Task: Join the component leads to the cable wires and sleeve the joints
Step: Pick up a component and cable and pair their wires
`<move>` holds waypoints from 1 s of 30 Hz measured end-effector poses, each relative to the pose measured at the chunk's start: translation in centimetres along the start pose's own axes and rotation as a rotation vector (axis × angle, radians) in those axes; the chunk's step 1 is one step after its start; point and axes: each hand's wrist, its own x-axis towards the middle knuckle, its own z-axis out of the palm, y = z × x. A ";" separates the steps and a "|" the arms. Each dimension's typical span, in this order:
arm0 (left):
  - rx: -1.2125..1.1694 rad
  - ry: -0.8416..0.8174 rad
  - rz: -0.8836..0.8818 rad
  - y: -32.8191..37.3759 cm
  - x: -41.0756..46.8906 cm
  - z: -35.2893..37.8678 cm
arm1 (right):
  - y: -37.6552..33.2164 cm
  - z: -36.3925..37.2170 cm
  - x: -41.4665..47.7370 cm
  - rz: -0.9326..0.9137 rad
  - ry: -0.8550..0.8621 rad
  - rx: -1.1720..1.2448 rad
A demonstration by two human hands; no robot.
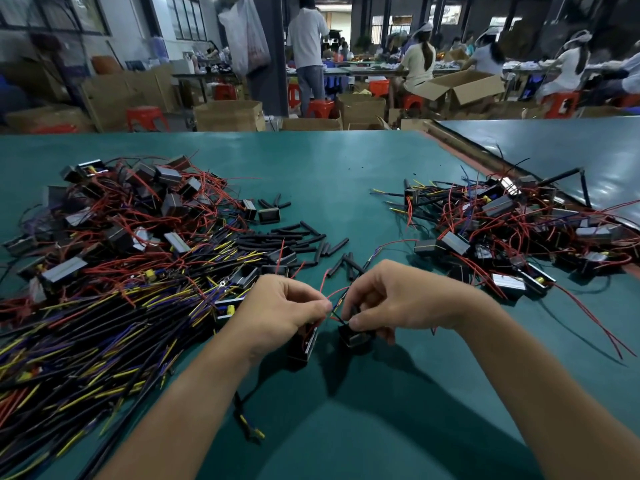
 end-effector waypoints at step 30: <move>-0.027 0.053 0.072 -0.4 0.1 -0.1 | -0.2 -0.5 -0.8 -0.092 -0.161 -0.091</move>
